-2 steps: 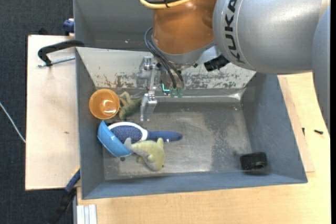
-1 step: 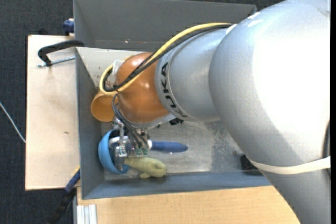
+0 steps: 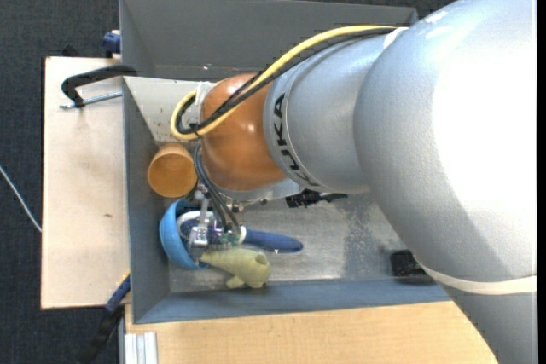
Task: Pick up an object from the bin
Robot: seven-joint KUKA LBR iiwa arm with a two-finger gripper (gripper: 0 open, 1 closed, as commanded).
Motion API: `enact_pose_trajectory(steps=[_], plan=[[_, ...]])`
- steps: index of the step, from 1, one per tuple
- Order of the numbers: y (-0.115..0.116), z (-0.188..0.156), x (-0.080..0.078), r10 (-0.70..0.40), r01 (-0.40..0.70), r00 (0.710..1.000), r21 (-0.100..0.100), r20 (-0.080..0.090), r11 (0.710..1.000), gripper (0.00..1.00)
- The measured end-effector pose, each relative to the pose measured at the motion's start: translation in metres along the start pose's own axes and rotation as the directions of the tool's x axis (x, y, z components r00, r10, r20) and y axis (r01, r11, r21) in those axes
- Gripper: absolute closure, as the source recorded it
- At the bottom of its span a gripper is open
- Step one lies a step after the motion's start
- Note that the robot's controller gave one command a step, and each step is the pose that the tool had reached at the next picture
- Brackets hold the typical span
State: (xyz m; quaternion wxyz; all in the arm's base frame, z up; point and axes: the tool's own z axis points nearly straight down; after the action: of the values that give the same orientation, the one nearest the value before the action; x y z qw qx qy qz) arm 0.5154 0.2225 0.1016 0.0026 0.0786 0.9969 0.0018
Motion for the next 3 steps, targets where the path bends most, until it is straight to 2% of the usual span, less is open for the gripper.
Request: enact_pose_trajectory(steps=[1,2,3], plan=[[0.007,0.001,-0.014,0.182,-0.182,0.983,0.0,-0.001,0.983,0.0],[0.007,0.026,-0.022,0.485,-0.485,0.875,0.008,-0.005,0.875,0.0],[-0.015,0.027,-0.023,0.641,-0.641,0.767,-0.004,-0.007,0.767,0.0]])
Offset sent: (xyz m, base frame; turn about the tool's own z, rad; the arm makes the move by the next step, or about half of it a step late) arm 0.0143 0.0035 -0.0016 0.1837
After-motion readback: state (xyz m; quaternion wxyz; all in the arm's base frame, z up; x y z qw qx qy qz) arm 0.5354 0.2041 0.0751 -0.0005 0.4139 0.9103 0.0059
